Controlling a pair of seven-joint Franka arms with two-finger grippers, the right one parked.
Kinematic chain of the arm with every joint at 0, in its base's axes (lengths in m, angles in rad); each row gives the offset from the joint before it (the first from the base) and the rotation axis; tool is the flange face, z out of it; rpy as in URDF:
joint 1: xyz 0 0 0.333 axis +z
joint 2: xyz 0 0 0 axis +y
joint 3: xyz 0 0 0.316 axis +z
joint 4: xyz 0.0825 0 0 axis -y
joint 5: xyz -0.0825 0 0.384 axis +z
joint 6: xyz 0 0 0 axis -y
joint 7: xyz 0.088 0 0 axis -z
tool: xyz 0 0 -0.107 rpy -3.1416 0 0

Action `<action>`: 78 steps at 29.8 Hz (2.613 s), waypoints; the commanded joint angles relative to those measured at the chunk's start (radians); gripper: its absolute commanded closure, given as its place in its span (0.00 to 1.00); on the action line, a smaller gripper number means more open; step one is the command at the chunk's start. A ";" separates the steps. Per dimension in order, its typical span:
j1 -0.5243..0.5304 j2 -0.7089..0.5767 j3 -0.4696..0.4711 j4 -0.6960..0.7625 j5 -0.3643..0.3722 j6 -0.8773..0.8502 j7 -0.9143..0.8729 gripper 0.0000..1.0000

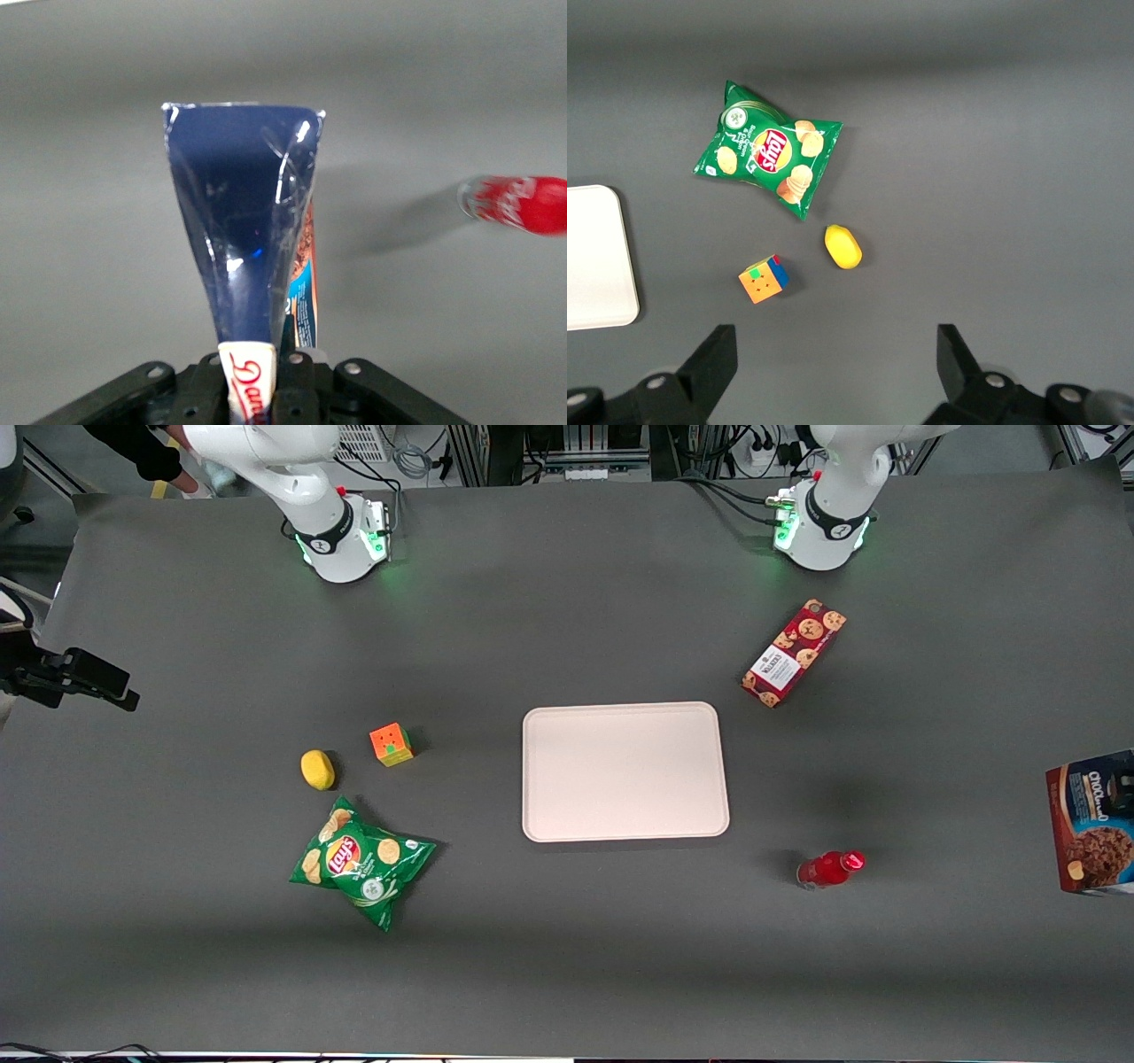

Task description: Place cookie box on tray

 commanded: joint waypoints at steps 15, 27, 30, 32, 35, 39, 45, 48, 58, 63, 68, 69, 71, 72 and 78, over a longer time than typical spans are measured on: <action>-0.022 -0.060 -0.519 -0.041 0.073 -0.120 -0.787 1.00; -0.032 -0.063 -0.645 -0.221 0.102 0.033 -0.979 1.00; -0.031 -0.072 -0.672 -0.296 0.110 0.102 -1.040 1.00; -0.031 -0.090 -0.683 -0.350 0.124 0.148 -1.062 1.00; -0.032 -0.127 -0.691 -0.454 0.137 0.235 -1.067 1.00; -0.032 -0.190 -0.707 -0.614 0.140 0.361 -1.065 1.00; -0.032 -0.208 -0.767 -0.712 0.257 0.416 -1.048 1.00; -0.032 -0.201 -0.775 -0.737 0.277 0.435 -1.048 1.00; -0.026 -0.176 -0.769 -0.835 0.288 0.567 -1.024 1.00; -0.020 -0.132 -0.763 -0.837 0.332 0.594 -1.025 1.00; -0.022 -0.104 -0.743 -0.873 0.352 0.656 -1.039 1.00; -0.022 -0.103 -0.741 -0.884 0.355 0.676 -1.041 1.00; -0.020 -0.092 -0.731 -0.898 0.357 0.705 -1.042 1.00; -0.022 -0.083 -0.718 -0.900 0.357 0.711 -1.042 1.00; -0.022 -0.032 -0.706 -0.900 0.358 0.743 -1.073 1.00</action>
